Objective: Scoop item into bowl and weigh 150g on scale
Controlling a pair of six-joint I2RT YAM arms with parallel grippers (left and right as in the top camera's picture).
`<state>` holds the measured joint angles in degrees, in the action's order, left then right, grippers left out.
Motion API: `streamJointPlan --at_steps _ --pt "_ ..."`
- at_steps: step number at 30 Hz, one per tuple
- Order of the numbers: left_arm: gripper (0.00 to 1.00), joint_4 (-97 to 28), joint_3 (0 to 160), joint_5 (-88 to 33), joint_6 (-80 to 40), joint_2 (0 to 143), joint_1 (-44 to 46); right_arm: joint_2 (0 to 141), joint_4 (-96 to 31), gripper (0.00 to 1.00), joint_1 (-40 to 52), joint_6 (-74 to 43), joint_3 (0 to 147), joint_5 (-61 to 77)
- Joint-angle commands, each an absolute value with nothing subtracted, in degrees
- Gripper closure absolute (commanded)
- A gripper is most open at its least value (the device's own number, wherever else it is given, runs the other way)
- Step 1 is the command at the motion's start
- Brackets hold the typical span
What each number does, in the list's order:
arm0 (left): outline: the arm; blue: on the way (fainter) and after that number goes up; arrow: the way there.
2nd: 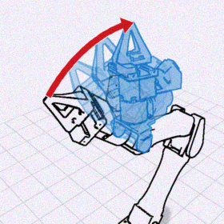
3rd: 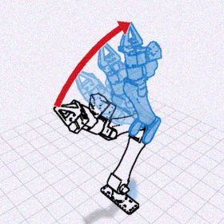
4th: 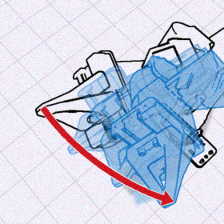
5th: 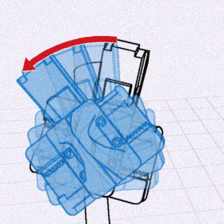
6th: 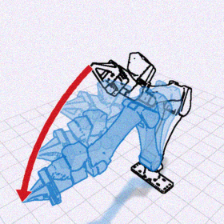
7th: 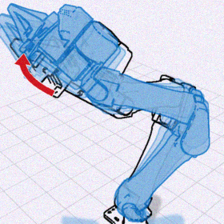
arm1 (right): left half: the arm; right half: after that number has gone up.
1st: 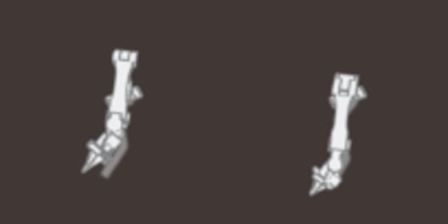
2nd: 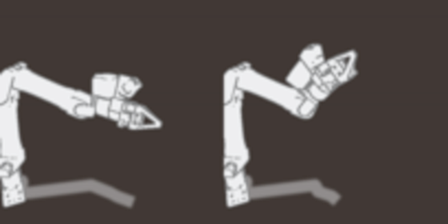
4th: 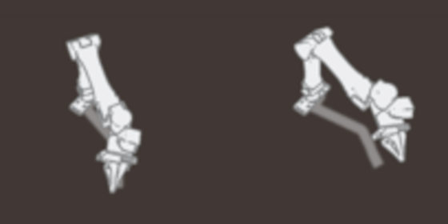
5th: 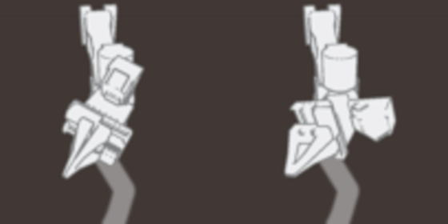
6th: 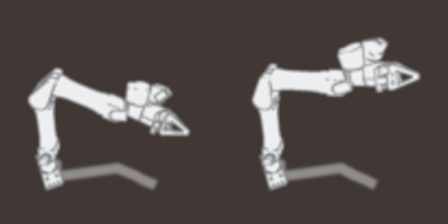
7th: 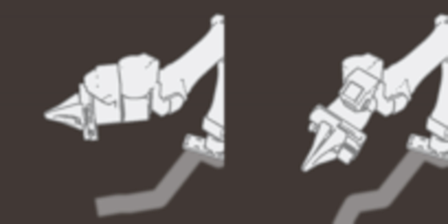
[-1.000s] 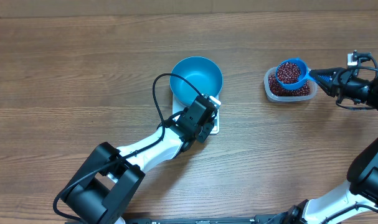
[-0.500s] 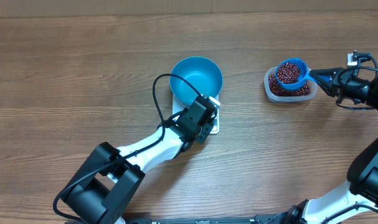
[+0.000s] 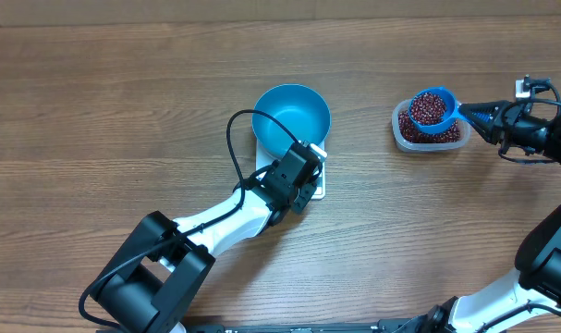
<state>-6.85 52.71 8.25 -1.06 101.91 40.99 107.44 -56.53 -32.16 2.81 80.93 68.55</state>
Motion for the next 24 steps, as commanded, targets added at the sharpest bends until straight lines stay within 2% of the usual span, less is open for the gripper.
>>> streamJointPlan --at_steps 1,24 --pt "0.96 -7.0 52.2 8.9 0.0 102.3 40.9 107.7 -56.3 0.96 -32.2 3.3 80.6 70.1" --pt "0.96 -6.1 52.2 7.9 0.0 104.0 40.9 107.7 -56.3 0.96 -32.2 3.3 80.6 70.1"
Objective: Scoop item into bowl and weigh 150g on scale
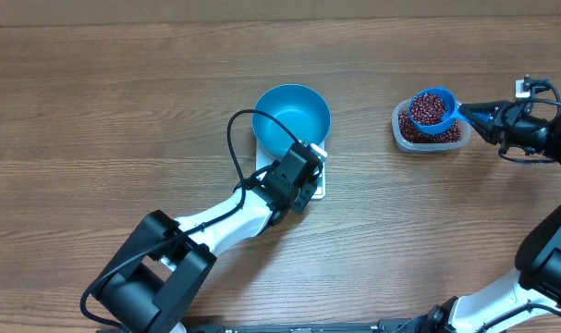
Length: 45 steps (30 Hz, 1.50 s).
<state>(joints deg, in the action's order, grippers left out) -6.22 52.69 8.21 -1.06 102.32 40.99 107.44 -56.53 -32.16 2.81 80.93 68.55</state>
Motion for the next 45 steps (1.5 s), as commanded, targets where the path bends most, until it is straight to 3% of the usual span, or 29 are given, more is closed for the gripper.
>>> streamJointPlan --at_steps 1,45 --pt "0.96 -6.0 52.2 7.9 0.0 104.2 40.9 107.7 -56.3 0.96 -32.2 3.3 80.6 70.1" --pt "0.96 -10.2 53.5 7.9 2.6 105.2 40.9 107.7 -56.5 0.96 -32.2 3.3 80.6 69.1"
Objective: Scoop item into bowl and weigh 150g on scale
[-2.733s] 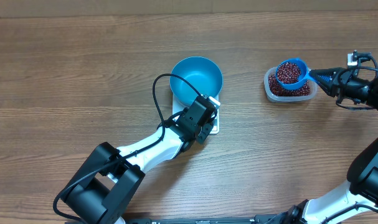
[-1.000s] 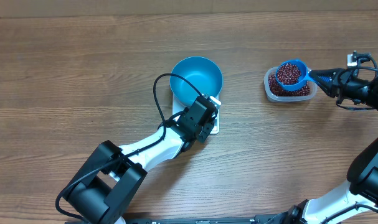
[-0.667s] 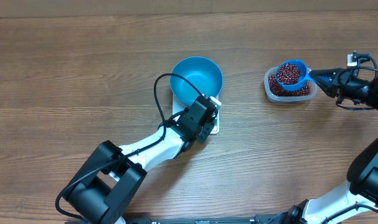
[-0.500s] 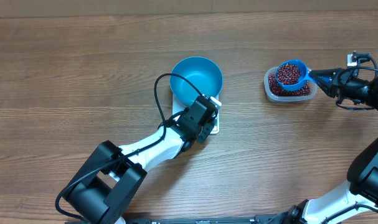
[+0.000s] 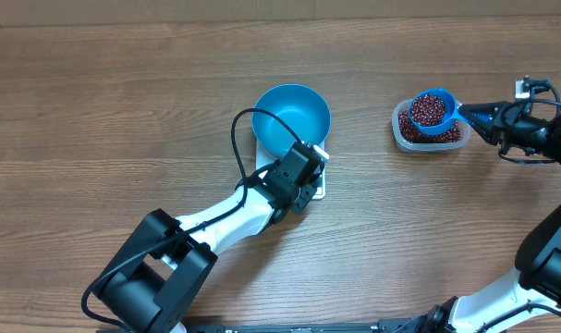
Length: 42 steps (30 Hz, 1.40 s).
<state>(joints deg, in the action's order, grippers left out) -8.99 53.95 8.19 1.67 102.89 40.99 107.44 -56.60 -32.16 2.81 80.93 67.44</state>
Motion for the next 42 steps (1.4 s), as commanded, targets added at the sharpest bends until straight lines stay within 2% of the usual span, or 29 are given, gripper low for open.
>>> streamJointPlan --at_steps 1,10,18,27,28,29,30,31,42 --pt "0.96 -10.0 53.5 7.9 2.6 105.2 40.9 107.7 -56.5 0.96 -32.2 3.3 80.6 69.1" --pt "0.96 -11.5 55.6 8.2 3.9 100.2 40.9 107.7 -56.5 0.96 -32.2 3.3 80.6 69.1" --pt "0.96 -17.6 55.6 7.8 3.6 90.5 40.9 107.7 -56.5 0.96 -32.2 3.3 80.6 69.0" --pt "0.96 -24.7 55.6 2.9 0.1 85.8 40.9 107.7 -56.1 0.96 -32.2 3.3 80.6 67.5" --pt "0.87 -25.1 55.6 2.9 -0.1 85.0 40.9 107.7 -56.1 0.96 -32.2 3.3 80.6 67.6" --pt "0.64 -25.3 55.6 2.9 -0.2 84.4 40.9 107.7 -56.1 0.96 -32.2 3.3 80.6 67.6" --pt "0.17 -25.5 55.6 2.9 -0.2 83.8 40.9 107.7 -56.1 0.96 -32.2 3.3 80.6 67.6" --pt "0.01 -25.5 55.6 2.9 -0.2 83.4 40.9 107.7 -56.1 0.96 -32.2 3.3 80.6 67.6" --pt "0.0 -28.3 55.7 3.2 -0.2 81.7 40.9 107.7 -56.1 0.96 -32.2 3.3 80.6 67.6"
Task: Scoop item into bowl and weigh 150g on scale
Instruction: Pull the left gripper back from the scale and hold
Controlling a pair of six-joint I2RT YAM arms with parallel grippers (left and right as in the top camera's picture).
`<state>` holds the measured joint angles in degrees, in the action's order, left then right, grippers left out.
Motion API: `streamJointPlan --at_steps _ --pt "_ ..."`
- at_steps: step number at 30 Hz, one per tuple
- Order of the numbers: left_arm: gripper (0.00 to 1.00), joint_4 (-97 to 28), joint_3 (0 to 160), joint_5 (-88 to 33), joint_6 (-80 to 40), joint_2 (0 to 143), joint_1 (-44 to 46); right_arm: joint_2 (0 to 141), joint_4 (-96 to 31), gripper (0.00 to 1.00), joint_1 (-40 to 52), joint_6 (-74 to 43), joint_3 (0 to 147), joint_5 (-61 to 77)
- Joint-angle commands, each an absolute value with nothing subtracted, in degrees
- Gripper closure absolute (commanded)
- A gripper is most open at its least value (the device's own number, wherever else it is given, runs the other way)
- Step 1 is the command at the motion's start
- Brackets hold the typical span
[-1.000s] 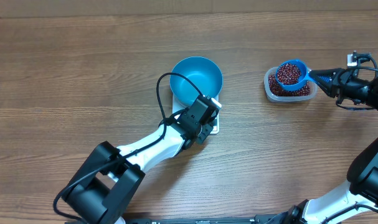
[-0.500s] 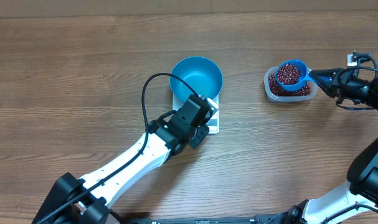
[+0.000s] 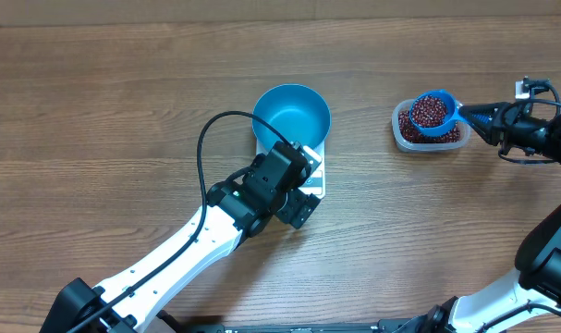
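Note:
An empty blue bowl [image 3: 291, 117] stands on a small white scale [image 3: 316, 178] mid-table. My left gripper [image 3: 299, 207] hovers at the scale's near edge, its wrist covering the scale's left part. Its jaws are hidden from above. At the right sits a clear tub of red beans [image 3: 430, 132]. Over the tub hangs a blue scoop [image 3: 432, 111], heaped with beans. My right gripper [image 3: 488, 117] is shut on the scoop's handle.
The wooden table [image 3: 123, 102] carries nothing else. A black cable [image 3: 206, 148] loops up from the left arm, left of the bowl. The right arm's base rises at the lower right edge.
My left arm has drawn back toward the near left and its gripper now sits just off the scale's front edge. The cable loop has swung left. The right gripper and scoop have not moved.
At all three earlier moments my left gripper rested over the front of the scale beside the bowl, and my right gripper held the full scoop above the bean tub. Only the left arm has shifted, now back from the scale.

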<state>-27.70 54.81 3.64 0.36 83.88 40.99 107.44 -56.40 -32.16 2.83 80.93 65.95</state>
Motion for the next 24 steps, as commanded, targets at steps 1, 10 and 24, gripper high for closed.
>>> streamJointPlan --at_steps 1,10,24 --pt "0.0 -28.6 55.7 3.2 -0.2 81.2 40.9 107.7 -56.1 0.96 -32.2 3.3 80.6 67.6" --pt "0.0 -31.3 55.7 3.2 0.3 71.5 40.9 107.7 -56.1 0.96 -32.2 3.3 80.6 67.6" --pt "0.0 -37.4 55.7 5.0 1.3 64.2 40.8 107.7 -56.1 0.96 -32.2 3.3 80.6 67.6"
